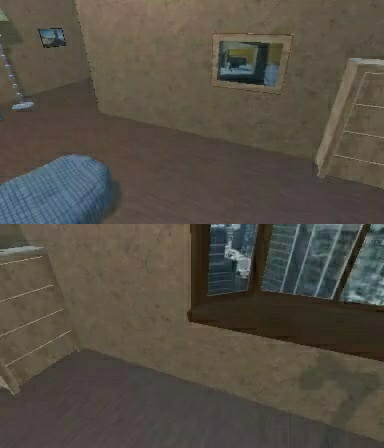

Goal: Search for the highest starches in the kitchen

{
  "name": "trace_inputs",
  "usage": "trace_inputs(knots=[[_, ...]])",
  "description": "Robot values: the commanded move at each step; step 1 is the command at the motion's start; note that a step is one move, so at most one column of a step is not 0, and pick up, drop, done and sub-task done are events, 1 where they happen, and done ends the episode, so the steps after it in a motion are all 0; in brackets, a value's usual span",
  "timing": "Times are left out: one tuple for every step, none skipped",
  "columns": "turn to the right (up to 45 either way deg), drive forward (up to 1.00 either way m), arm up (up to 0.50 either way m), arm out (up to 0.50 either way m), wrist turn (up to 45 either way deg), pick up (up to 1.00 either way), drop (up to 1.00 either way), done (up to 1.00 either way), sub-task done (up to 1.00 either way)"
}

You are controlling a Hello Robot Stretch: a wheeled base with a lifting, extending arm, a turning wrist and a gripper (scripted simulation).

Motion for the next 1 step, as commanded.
trace_inputs(knots=[[0.0,1.0,0.0,0.0,0.0,0.0,0.0,0.0,0.0]])
